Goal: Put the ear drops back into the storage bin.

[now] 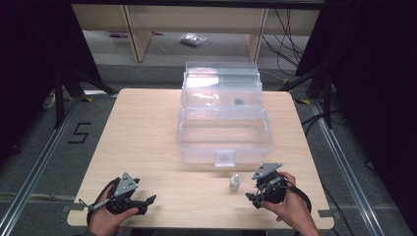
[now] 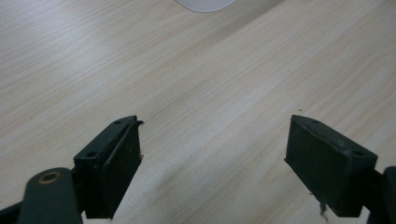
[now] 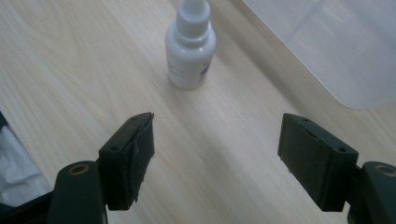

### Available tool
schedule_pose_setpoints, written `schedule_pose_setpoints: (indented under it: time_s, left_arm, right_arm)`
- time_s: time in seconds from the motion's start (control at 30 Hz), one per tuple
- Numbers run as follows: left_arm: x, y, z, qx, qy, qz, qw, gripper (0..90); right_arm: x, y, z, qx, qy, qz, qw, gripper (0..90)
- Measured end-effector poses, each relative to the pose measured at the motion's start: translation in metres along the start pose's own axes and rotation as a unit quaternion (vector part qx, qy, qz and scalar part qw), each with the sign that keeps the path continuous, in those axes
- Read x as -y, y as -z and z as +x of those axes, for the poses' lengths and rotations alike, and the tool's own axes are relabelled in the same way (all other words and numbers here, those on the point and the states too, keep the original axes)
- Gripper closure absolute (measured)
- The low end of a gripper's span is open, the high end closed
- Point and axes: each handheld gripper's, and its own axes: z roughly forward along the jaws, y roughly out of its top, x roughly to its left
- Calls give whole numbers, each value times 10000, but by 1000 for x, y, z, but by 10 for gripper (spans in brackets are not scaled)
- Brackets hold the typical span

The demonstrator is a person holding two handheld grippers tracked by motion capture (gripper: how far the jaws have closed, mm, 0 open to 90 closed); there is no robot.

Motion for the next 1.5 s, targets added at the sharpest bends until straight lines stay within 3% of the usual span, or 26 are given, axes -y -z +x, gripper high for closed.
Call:
schedule_pose_setpoints:
  time_s: [0.07,0.23,0.27,0.7,0.97,1.5]
  left_arm:
    - [1,-1,-2,3,78,-134,9999,176]
    - [1,-1,-2,7,75,-136,9999,175]
    - [1,-1,-2,11,71,-132,9999,175]
    - [1,-2,-2,7,65,-122,9999,176]
    - [1,-1,-2,-20,36,-86,10000,176]
    - [1,-2,-2,-68,-15,-39,10000,178]
  right_arm:
    - [-10,-6,2,-44,122,152,9998,282]
    - [-22,-16,0,-116,383,353,9986,291]
    - [-24,-17,2,-106,290,434,9986,295]
    - [-44,-29,2,-289,547,599,9963,355]
    - [-56,-39,2,-448,824,811,9923,406]
    - [-66,-50,2,-593,984,963,9887,504]
